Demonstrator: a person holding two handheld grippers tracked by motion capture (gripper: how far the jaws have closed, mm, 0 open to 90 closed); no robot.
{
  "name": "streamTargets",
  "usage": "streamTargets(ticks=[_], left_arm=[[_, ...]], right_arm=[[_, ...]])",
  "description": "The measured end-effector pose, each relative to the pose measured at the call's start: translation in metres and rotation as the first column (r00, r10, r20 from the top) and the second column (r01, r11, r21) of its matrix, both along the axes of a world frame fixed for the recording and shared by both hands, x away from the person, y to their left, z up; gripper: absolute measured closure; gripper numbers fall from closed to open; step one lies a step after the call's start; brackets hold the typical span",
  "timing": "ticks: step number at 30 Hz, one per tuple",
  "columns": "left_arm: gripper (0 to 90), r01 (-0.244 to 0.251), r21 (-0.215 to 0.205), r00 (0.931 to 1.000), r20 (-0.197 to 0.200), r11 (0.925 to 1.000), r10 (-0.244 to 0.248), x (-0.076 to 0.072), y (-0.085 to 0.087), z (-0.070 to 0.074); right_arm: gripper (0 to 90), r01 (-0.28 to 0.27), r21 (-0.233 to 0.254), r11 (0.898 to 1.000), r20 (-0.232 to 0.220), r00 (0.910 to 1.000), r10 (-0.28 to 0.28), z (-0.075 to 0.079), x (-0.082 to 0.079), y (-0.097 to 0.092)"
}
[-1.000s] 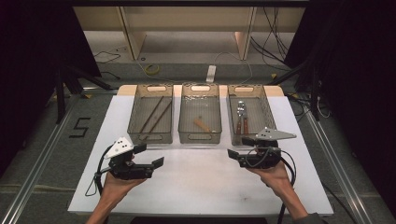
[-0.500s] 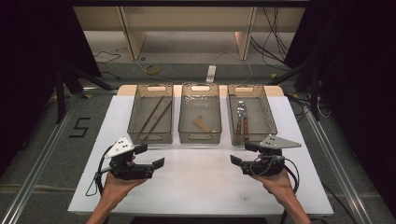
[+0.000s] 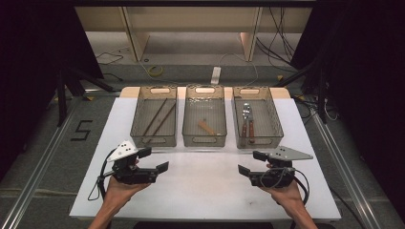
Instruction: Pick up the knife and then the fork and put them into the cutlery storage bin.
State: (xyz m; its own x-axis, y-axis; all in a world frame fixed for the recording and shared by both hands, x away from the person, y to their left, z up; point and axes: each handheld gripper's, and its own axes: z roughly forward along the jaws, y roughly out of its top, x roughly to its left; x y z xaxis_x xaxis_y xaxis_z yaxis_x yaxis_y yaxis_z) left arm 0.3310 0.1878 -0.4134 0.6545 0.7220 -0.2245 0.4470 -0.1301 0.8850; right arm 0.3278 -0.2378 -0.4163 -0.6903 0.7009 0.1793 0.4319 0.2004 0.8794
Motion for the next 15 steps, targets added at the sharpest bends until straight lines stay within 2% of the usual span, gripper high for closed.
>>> streamTargets(ticks=[10, 15], left_arm=[[11.3, 0.004, -0.006, 1.0000, -0.004, 1.0000, -0.004, -0.002, 0.001, 0.000], [11.4, 0.006, -0.013, 0.9999, -0.010, 0.9999, -0.006, -0.002, 0.001, -0.001]], right_arm=[[20.3, 0.035, 0.005, 0.999, 0.019, 0.9992, -0.035, -0.014, -0.010, -0.008], [19.7, 0.040, 0.008, 0.999, 0.032, 0.9987, -0.040, -0.015, -0.015, -0.010]])
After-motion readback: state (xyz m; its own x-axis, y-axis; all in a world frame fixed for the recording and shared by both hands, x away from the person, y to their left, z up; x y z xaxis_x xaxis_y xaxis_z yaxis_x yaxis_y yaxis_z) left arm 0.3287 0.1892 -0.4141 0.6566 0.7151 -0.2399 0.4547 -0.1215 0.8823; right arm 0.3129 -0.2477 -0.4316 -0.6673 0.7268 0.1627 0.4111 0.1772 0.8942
